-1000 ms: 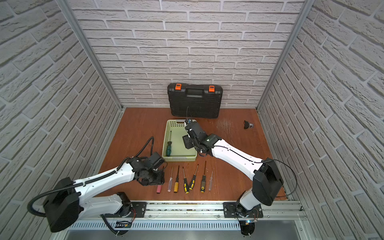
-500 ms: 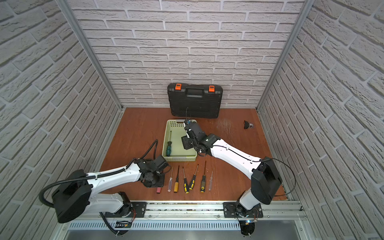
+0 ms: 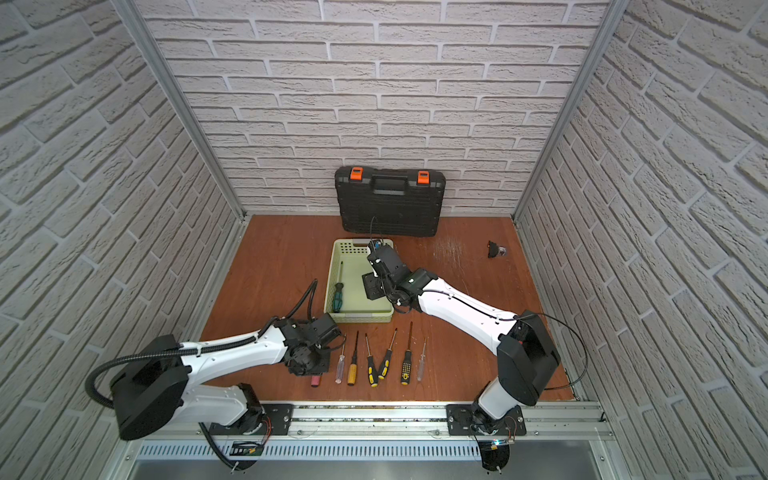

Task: Put the screwdriver in the bin
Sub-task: Pick up the screwdriver from the bottom-center of the table, then place the screwdriver in the bin.

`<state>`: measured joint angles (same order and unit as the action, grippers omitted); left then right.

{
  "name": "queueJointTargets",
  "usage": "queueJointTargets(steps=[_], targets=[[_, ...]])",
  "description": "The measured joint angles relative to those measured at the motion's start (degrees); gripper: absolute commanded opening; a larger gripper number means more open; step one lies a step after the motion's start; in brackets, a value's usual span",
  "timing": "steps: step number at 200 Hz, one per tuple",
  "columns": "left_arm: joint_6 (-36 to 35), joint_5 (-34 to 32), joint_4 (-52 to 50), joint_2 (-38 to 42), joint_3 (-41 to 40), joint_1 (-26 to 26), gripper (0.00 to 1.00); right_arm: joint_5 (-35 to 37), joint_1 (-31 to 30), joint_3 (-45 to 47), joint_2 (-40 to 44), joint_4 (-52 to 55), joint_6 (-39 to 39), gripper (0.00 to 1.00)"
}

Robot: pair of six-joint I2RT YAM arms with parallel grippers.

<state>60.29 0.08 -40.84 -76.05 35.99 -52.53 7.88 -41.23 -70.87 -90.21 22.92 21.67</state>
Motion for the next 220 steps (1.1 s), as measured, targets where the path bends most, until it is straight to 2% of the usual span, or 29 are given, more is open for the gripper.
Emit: queueJointTargets(steps=[19,67,122,134,153,167,184,205,220], targets=[[0.28,-0.11,0.07,0.52,-0.22,0.00,0.04,0.02,0.00,0.02,0.00,0.00,0.00,0.59],[0.79,1.57,-1.81,5.29,0.55,-0.04,0.04,-0.07,-0.02,0.00,-0.02,-0.04,0.28,0.59],[-3.28,9.53,-8.50,12.76,9.49,1.20,0.04,-0.63,0.00,-0.26,0.37,0.11,0.44,0.59],[-4.31,10.82,-10.23,14.71,11.47,2.38,0.04,-0.61,0.00,-0.26,1.09,0.24,0.52,0.59],[-6.19,13.27,-11.89,15.80,14.97,7.28,0.03,-0.57,0.00,-0.26,2.99,0.13,0.68,0.59],[-8.11,14.75,-11.89,13.57,18.80,12.04,0.04,-0.42,0.00,-0.26,4.57,-0.26,0.70,0.59],[-11.58,16.70,-11.69,6.78,25.55,16.52,0.04,-0.20,0.00,-0.26,5.60,-0.94,0.85,0.59],[-16.57,18.14,-11.30,-3.82,35.15,19.23,0.04,-0.31,0.00,-0.26,5.64,-1.42,1.55,0.59],[-19.63,18.49,-11.17,-11.15,41.64,20.48,0.00,-0.55,0.00,-0.24,5.62,-1.90,2.19,0.59]])
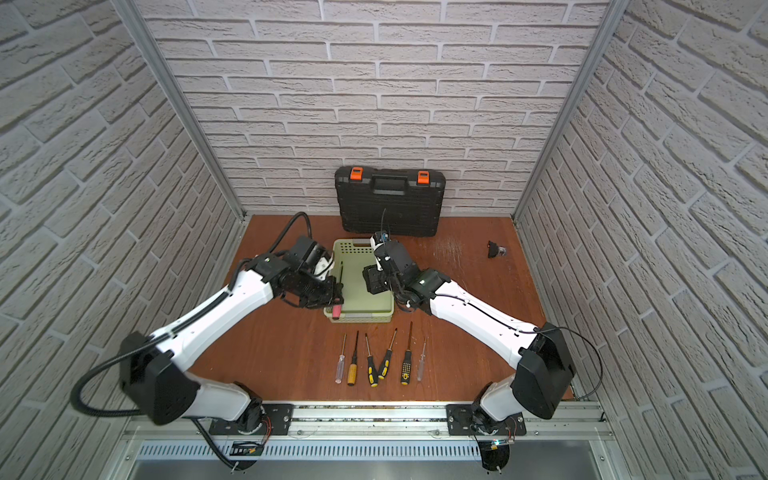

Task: Put the screwdriver in the bin
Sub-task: Place the screwdriver in the bin.

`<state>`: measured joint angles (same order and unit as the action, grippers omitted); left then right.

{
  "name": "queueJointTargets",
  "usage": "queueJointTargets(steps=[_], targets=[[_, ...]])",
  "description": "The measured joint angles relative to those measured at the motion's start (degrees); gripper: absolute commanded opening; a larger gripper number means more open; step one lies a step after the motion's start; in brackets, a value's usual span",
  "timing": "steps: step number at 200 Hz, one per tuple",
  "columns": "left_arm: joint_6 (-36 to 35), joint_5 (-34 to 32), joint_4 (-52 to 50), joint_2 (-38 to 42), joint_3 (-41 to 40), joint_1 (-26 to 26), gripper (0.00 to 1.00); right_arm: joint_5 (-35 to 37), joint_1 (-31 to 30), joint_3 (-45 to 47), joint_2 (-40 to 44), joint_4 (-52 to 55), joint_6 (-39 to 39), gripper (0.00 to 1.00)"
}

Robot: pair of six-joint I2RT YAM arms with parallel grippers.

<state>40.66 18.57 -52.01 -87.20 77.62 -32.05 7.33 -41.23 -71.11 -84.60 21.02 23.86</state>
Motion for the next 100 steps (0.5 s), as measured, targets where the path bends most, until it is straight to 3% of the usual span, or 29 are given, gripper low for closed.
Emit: queueJointTargets(steps=[42,100], targets=[[-4.37,-0.15,0.83,-13.20,7.91,2.64,0.00,-0.79,0.04,0.04,0.00,-1.81,1.22,0.59],[-5.11,-1.62,2.16,-17.68,7.91,2.89,0.00,-0.50,0.39,-0.57,0.02,-0.02,-0.74,0.59]])
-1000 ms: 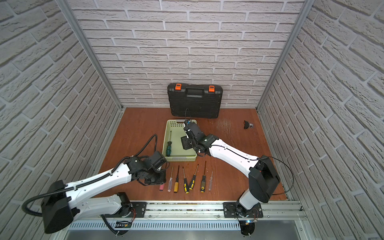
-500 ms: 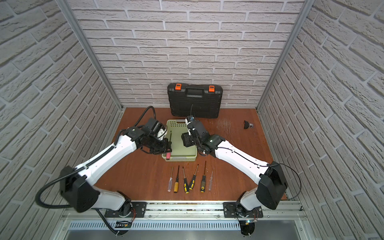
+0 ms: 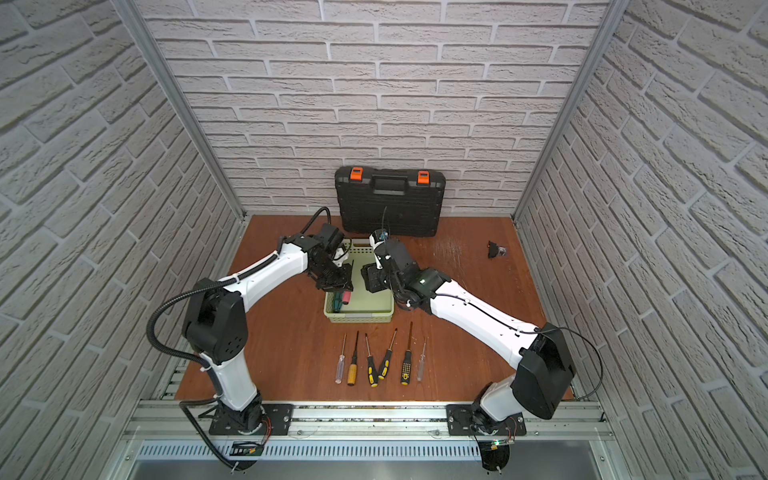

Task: Put the screwdriver in the bin
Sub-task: Place the screwdriver in the bin.

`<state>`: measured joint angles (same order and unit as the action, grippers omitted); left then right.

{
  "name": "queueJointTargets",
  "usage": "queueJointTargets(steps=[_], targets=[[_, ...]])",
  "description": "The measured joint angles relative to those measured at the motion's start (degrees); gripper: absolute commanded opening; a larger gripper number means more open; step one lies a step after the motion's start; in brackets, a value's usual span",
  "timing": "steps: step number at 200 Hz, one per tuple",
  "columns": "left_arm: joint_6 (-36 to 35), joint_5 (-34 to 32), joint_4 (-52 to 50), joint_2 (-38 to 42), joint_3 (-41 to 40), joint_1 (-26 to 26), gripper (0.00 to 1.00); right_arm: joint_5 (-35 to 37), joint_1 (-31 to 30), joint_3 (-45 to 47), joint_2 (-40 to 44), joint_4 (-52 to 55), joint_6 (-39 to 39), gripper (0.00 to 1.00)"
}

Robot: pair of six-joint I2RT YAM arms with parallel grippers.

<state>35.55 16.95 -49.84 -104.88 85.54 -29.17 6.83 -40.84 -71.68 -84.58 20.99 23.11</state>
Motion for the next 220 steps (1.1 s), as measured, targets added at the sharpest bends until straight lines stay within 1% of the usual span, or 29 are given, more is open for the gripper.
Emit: queueJointTargets(steps=[19,61,96,115,140,156,175,194,220], targets=[[0.15,-0.98,1.49,-1.33,0.04,-0.07,0.01,-0.02,0.15,0.00,0.00,0.87,-0.07,0.59],[0.70,-4.96,2.82,-7.17,0.09,-0.94,0.02,0.22,0.26,0.00,0.00,2.21,-0.04,0.59],[1.11,-7.19,4.09,-9.14,0.26,-1.90,0.03,0.59,0.57,0.00,0.07,2.51,-0.09,0.60],[1.64,-8.57,4.72,-10.12,0.57,-2.19,0.07,0.70,0.70,0.00,0.09,2.84,-0.35,0.60],[2.01,-9.66,4.90,-11.52,1.07,-2.43,0.16,0.90,0.96,0.09,0.55,3.41,-0.70,0.60],[2.16,-10.19,4.94,-12.11,1.60,-2.69,0.18,0.87,1.27,0.13,1.07,3.63,-0.83,0.60],[2.19,-10.47,4.87,-12.33,2.19,-2.80,0.26,0.87,1.64,0.13,1.66,3.67,-0.85,0.60],[2.36,-10.54,5.07,-12.33,2.51,-3.08,0.40,0.85,1.84,0.15,1.90,3.67,-0.83,0.60],[2.62,-10.51,4.85,-12.33,2.60,-3.28,0.48,0.85,2.08,0.59,1.92,3.76,-0.83,0.60]])
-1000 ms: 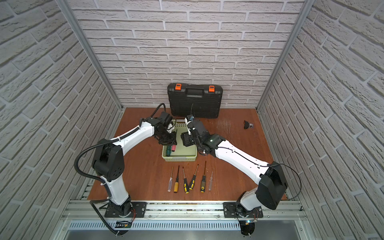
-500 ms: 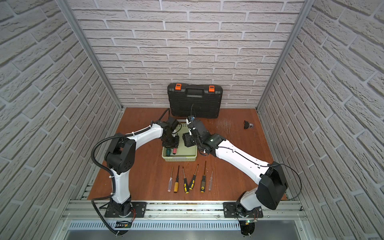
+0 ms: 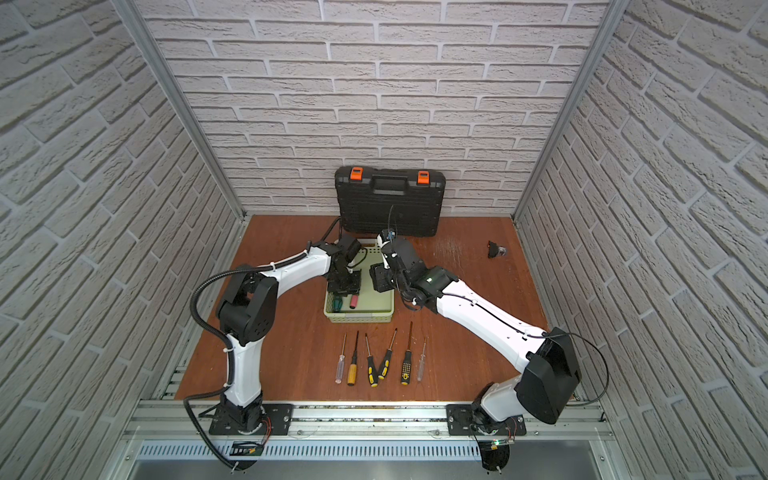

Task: Put the screwdriver in the bin
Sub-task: Place the screwdriver in the bin, then pick up the screwdriver from the bottom-center of the table.

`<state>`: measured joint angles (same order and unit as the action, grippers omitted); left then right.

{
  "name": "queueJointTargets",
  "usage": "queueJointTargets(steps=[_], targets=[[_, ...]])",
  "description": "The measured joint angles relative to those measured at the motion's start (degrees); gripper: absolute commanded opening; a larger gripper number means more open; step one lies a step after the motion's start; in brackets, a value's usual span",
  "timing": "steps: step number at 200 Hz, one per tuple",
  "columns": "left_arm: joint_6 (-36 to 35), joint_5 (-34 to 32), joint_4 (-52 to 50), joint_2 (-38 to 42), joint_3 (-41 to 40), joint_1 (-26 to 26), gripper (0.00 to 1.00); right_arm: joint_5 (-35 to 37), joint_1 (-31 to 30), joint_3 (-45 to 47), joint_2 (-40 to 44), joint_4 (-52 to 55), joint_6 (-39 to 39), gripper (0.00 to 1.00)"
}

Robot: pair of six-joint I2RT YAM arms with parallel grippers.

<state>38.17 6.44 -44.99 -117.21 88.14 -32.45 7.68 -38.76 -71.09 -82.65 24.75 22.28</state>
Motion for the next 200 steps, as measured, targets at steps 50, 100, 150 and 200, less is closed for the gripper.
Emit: queueJointTargets(steps=[50,100,150,200], targets=[[-0.09,0.26,-0.85,4.07,0.72,0.02,0.53,0.07,0.04,0.04,0.13,3.17,0.09,0.60],[-1.03,3.02,0.09,23.71,-4.39,2.51,0.60,5.03,-0.02,-0.96,2.03,16.57,3.17,0.57],[-3.13,2.82,0.31,37.92,-15.08,5.44,0.66,9.57,-0.55,3.98,9.40,28.55,11.06,0.58],[-3.02,-2.75,0.00,46.90,-30.12,6.16,0.68,9.75,-3.89,14.93,11.45,33.59,20.11,0.62]])
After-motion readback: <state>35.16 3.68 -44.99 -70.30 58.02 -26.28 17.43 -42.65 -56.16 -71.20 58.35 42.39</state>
